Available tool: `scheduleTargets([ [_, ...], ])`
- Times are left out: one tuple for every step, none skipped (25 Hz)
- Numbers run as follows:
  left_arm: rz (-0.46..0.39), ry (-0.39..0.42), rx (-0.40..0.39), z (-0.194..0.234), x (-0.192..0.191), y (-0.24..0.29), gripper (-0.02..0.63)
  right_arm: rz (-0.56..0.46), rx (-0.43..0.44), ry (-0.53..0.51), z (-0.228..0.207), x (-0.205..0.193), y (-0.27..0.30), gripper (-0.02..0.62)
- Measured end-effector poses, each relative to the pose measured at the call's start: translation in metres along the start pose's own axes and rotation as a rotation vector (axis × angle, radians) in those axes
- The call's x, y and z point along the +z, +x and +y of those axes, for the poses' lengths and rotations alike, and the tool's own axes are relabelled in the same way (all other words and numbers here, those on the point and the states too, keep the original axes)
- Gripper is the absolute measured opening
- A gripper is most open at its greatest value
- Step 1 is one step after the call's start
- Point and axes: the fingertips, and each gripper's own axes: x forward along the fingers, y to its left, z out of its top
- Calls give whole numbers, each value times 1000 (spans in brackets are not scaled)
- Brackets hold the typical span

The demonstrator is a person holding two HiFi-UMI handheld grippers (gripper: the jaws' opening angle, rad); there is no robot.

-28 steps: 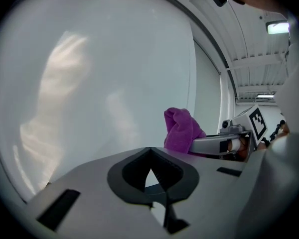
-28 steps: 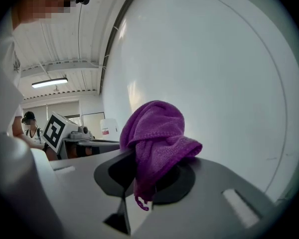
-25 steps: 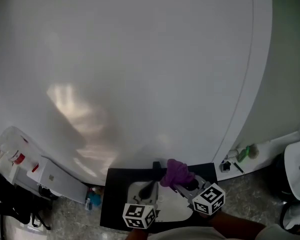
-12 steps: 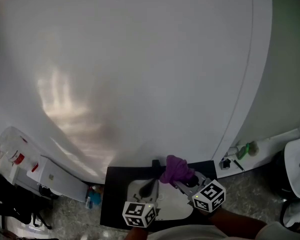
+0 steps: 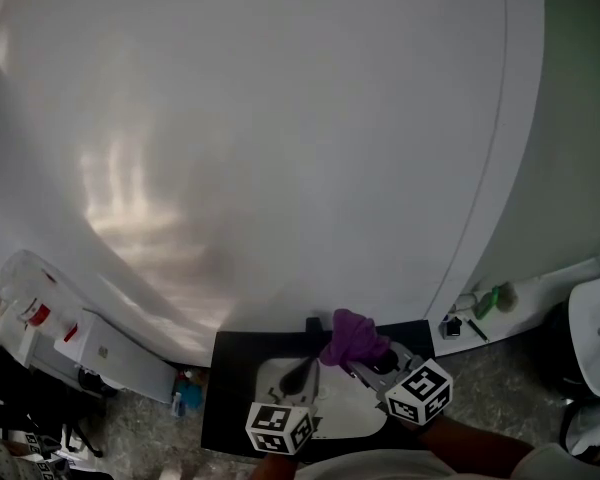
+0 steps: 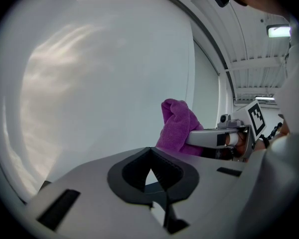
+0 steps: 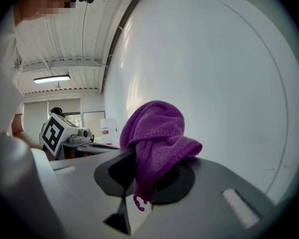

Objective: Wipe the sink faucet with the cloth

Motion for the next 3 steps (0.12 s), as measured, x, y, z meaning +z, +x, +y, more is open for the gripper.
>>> scheduleTargets([
  [0,0,-1,-1,0,0,7,0,1,-2,1,0,-1,66],
  [1,-1,-3,-2,-1,-1,6,1,2,-4,2,0,-1,66],
  [1,-2,-4,-3,-2,-1,6,1,3,-5,3,-1,-2,66],
])
